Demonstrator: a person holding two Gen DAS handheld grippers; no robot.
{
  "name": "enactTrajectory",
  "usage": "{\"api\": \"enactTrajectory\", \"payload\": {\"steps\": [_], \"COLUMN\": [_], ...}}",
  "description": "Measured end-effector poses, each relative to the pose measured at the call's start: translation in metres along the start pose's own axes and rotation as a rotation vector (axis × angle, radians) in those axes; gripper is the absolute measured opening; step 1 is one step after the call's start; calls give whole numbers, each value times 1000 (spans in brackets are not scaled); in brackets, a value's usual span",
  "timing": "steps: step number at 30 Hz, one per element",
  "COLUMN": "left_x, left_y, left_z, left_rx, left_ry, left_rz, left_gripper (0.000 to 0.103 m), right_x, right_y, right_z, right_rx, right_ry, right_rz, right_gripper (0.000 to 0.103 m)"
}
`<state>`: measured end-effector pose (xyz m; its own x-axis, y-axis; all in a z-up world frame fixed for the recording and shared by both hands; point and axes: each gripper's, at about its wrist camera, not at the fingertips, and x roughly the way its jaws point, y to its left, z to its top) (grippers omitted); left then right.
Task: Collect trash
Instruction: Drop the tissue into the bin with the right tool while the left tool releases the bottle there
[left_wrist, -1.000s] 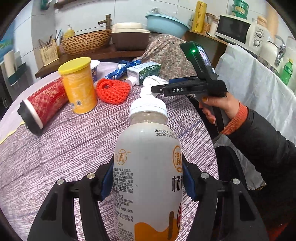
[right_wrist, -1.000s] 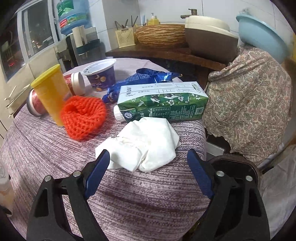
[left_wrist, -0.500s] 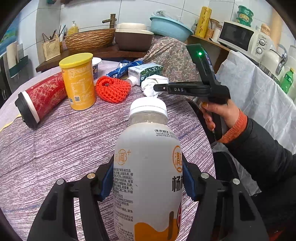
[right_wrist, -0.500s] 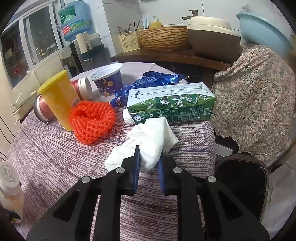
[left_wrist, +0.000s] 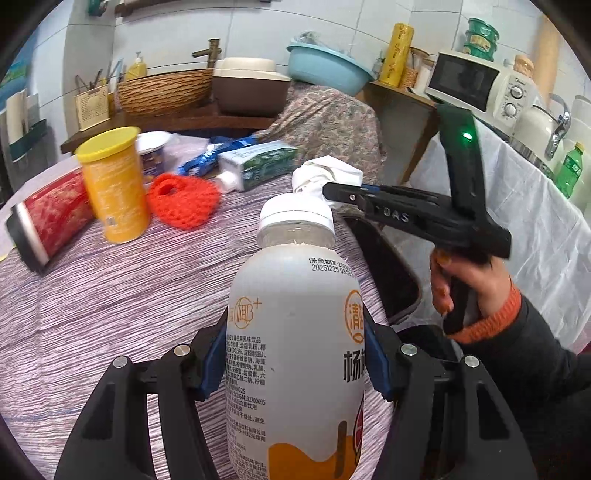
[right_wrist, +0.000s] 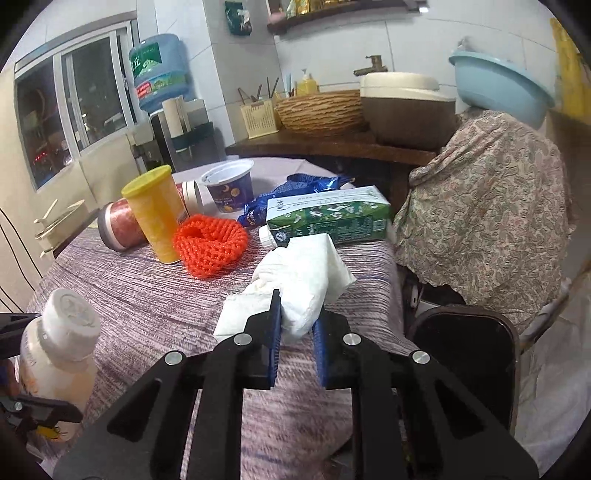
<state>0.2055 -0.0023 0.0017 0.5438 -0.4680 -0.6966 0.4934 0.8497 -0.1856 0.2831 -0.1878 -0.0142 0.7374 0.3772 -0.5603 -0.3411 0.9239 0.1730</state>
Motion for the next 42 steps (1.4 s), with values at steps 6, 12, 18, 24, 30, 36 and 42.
{"api": "enactTrajectory", "payload": {"steps": [6,12,18,24,30,36,42], "left_x": [15,30,59,91,125,157,182], "left_y": [-32,-67,-95,-123,-140,-149,-150], "left_z": [15,30,42,46,49,46,44], "left_rx": [25,43,40,50,35,21,2], "left_ry": [-23,-33,-23,1,34,75,107], "left_rz": [-35,-103,-134,-119,-126,-127,-110], "left_gripper": [61,61,61,61,61,61,61], "right_x": [-39,-56,-44,-19,4,13,-5], "right_y": [-28,-76,-117,-147,-169,-178,-181], "right_z": [-18,-45,-81,-123,-149,-165,-172], "right_rx": [29,97,163,231,280,294,265], "right_ry": [-34,-12,64,149,199,222,210], "right_rz": [-84,-178,-237,-255,-260,-283,-352], "right_gripper": [16,16,16,16,19,52,58]}}
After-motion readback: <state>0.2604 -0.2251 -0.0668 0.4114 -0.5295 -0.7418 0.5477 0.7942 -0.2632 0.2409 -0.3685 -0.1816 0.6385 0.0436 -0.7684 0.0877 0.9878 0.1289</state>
